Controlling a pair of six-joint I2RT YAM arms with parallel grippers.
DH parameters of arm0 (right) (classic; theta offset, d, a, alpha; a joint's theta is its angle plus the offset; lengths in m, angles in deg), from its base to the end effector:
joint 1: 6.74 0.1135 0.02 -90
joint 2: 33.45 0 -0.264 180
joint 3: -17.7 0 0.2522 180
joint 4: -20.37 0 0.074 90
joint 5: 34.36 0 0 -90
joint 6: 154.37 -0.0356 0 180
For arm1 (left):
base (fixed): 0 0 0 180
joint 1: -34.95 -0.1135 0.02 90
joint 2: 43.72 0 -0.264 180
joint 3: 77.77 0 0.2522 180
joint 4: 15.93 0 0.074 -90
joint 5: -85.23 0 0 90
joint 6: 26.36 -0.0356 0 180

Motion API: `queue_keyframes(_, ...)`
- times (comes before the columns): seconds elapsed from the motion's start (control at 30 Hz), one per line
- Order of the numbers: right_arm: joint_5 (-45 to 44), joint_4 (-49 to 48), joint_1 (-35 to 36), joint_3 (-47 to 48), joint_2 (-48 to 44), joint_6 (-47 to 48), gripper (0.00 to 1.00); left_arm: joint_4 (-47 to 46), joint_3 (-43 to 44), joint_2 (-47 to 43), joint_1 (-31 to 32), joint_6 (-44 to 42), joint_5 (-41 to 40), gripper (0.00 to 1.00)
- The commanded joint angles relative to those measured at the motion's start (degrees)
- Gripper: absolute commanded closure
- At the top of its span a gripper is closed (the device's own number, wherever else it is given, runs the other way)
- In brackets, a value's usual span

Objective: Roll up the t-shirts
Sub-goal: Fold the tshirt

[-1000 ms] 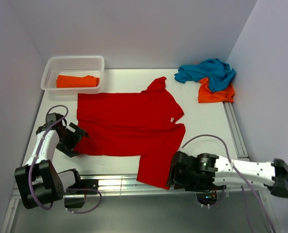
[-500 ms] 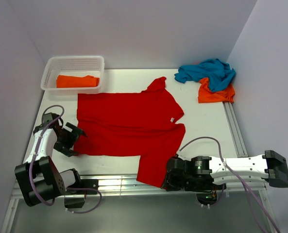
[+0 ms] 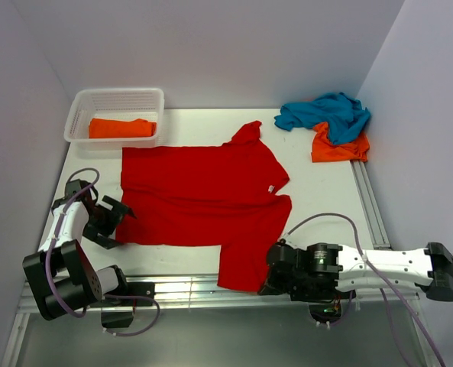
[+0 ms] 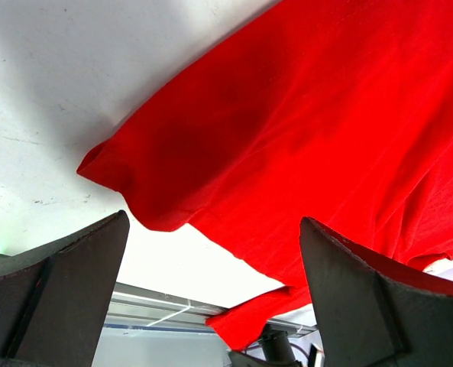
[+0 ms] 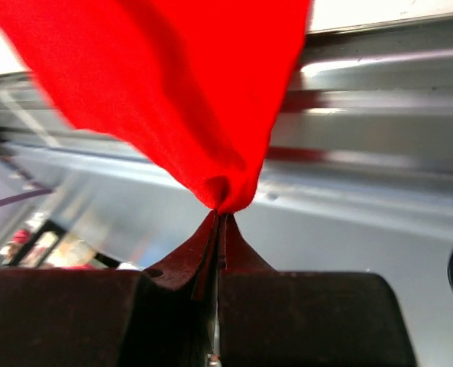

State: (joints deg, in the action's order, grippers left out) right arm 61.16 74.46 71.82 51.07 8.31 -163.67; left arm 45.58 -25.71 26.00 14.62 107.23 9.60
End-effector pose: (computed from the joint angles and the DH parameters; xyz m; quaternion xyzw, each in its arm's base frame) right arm 0.0211 0.1214 0.1555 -0.1634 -0.9564 -0.2384 0.0423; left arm 0.1805 0.0574 0.1781 -0.5128 0.8442 -0.1408 0.0666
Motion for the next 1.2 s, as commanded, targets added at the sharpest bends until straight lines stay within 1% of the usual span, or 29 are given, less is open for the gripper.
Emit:
queue_keyframes(0.0, -3.05, 8.87, -2.36, 4.63, -4.31, 1.21, 1.0, -0.37, -0.34, 0.16, -0.32, -0.26, 0.31, 0.0)
queue_keyframes(0.07, -3.32, 10.89, -4.73, 6.57, -5.37, 2.97, 1.0, -0.2, -0.25, 0.6, -0.32, -0.09, -0.13, 0.03)
queue_keyframes(0.1, -3.15, 11.43, -6.04, 7.18, -5.28, 5.68, 1.0, 0.06, -0.07, 1.21, -0.32, 0.0, -0.57, 0.03)
queue_keyframes(0.17, -2.19, 12.31, -10.96, 9.12, -3.62, 8.94, 1.0, 0.85, 0.02, 1.48, -0.49, 0.52, -1.53, 0.06)
queue_keyframes(0.2, -1.83, 12.31, -12.72, 9.73, -2.92, 12.44, 1.0, 1.29, 0.45, 1.3, -0.49, 0.7, -2.84, 0.08)
queue_keyframes(0.27, -1.3, 11.96, -17.54, 11.49, -0.28, 15.36, 1.0, 3.48, 1.24, 0.52, -0.58, 1.75, -4.96, 0.1)
queue_keyframes(0.33, -0.16, 9.95, -20.11, 12.29, 2.17, 18.96, 1.0, 6.2, 2.74, 0.86, -0.93, 2.37, -8.38, 0.11)
queue_keyframes(0.37, 0.36, 9.24, -22.29, 12.37, 2.97, 19.84, 1.0, 6.74, 2.39, 1.04, -1.28, 3.24, -9.0, 0.11)
queue_keyframes(0.4, 1.33, 8.45, -23.27, 12.46, 3.76, 21.33, 1.0, 7.01, 2.04, 1.04, -1.72, 3.69, -9.36, 0.14)
queue_keyframes(0.5, 2.48, 6.34, -26.34, 13.42, 6.84, 24.06, 1.0, 7.19, 0.9, 0.51, -4.0, 5.97, -9.89, 0.17)
queue_keyframes(0.7, 4.5, 5.19, -29.61, 16.06, 11.32, 27.93, 1.0, 3.68, -0.51, 0.42, -8.22, 9.31, -10.42, 0.24)
queue_keyframes(0.77, 5.55, 4.4, -29.96, 16.33, 12.38, 28.47, 1.0, 2.27, -1.03, 0.51, -8.4, 10.81, -9.89, 0.3)
queue_keyframes(0.83, 6.17, 4.31, -30.4, 16.59, 13.26, 29.08, 1.0, -0.45, -1.39, 1.04, -8.4, 11.6, -8.67, 0.4)
queue_keyframes(0.9, 6.26, 4.66, -30.49, 16.94, 13.17, 29.26, 1.0, -2.03, -1.83, 1.57, -8.4, 12.21, -8.13, 0.47)
queue_keyframes(1.03, 5.82, 6.42, -31.28, 17.74, 12.47, 29.78, 1.0, -3.8, -2.79, 1.92, -8.4, 13.01, -7.78, 0.46)
queue_keyframes(1.17, 5.99, 6.86, -32.24, 17.65, 11.94, 29.96, 1.0, -4.94, -3.24, 4.37, -8.31, 12.92, -7.16, 0.43)
